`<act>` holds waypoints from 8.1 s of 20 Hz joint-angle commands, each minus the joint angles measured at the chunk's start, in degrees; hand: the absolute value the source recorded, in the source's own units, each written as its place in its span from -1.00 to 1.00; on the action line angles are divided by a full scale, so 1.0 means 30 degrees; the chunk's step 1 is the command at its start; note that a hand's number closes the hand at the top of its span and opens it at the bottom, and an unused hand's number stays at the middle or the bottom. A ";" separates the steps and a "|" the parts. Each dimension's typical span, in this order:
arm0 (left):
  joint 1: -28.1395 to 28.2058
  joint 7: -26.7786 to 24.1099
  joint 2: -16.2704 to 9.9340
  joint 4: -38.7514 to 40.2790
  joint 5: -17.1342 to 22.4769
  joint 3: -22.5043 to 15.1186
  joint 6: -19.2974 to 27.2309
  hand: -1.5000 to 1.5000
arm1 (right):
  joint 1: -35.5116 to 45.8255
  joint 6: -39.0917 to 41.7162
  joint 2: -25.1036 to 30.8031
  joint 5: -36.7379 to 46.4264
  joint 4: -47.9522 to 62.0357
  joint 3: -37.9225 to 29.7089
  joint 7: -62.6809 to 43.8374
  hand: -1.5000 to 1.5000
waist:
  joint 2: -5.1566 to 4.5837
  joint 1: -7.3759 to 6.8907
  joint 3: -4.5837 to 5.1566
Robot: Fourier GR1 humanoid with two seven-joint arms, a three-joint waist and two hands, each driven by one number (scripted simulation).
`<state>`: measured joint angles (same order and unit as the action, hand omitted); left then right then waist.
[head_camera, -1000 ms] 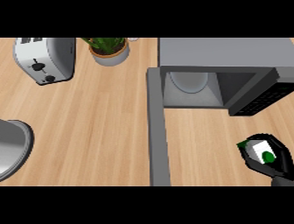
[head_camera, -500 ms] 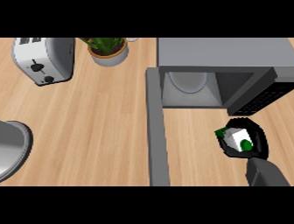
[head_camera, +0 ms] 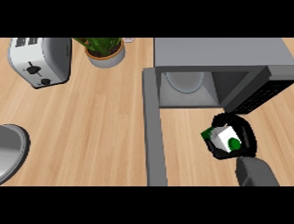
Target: Pick up the milk, place it into the microwave and close the microwave
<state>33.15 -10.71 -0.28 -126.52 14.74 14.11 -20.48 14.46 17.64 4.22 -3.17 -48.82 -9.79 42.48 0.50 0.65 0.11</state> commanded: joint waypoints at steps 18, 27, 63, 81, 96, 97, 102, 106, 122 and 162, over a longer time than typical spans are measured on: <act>0.0229 0.0976 0.0075 0.0035 0.2109 0.2323 -0.1901 -1.00 | -0.4293 -0.8828 -0.1404 -0.1564 -1.5247 0.8292 -0.9946 1.00 | -0.0154 -0.0346 -0.0039; -0.0806 -0.1024 -0.0442 0.2965 0.1373 0.3796 -0.2911 -1.00 | 0.0781 -1.4713 -0.1405 -0.0160 -1.0595 0.8930 -0.9951 1.00 | -0.0191 -0.0502 -0.0030; -0.3498 0.0263 -0.1425 0.5309 0.2232 0.4902 -0.4277 -1.00 | 1.4842 -1.9648 0.0170 0.1972 1.2983 0.2826 0.0619 1.00 | -0.0718 -0.1702 -0.0055; -0.5076 0.0095 -0.2111 0.6539 0.1816 0.5080 -0.4246 -1.00 | 1.4545 -2.1297 0.2486 0.1595 1.4372 0.1386 0.0124 1.00 | -0.1157 -0.2091 -0.0118; -0.6080 0.0135 -0.2348 0.7518 0.1027 0.4644 -0.4192 -1.00 | 1.4668 -2.1761 0.3108 0.2911 1.5775 0.2419 -0.1055 -1.00 | -0.1438 -0.2907 -0.0142; -0.6201 0.0013 -0.2249 0.7489 0.1025 0.4627 -0.4121 -1.00 | 1.4597 -2.1510 0.3009 0.3105 1.5918 0.2613 -0.1087 -1.00 | -0.1411 -0.2909 -0.0141; -0.6509 0.0042 -0.2653 0.8252 0.1130 0.4730 -0.4392 -1.00 | 1.5033 -2.3262 0.2215 0.3106 1.5488 0.2548 -0.1319 -1.00 | -0.1330 -0.2950 -0.0128; -0.6842 -0.0295 -0.2827 0.8649 0.0918 0.4979 -0.4272 -1.00 | 1.5149 -2.2720 0.2589 0.3310 1.5262 0.2699 -0.1196 -1.00 | -0.1319 -0.2831 -0.0126; -0.6029 -0.1664 -0.1886 0.8857 -0.0167 0.4343 -0.4755 -1.00 | 1.5180 -2.2324 0.1346 0.3462 1.5286 0.2682 -0.1655 -1.00 | -0.1034 -0.2531 -0.0100; -0.3567 -0.0080 -0.0412 0.5475 -0.0487 0.0754 -0.7423 -1.00 | 0.4822 -0.8141 -0.1389 -0.0366 0.8613 0.1709 0.5467 -1.00 | 0.0008 0.0084 -0.0023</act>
<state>23.03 -12.32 -0.83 -109.62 12.71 17.60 -41.46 35.13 -11.05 0.78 -2.81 -18.52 -6.42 56.27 0.33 0.42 0.01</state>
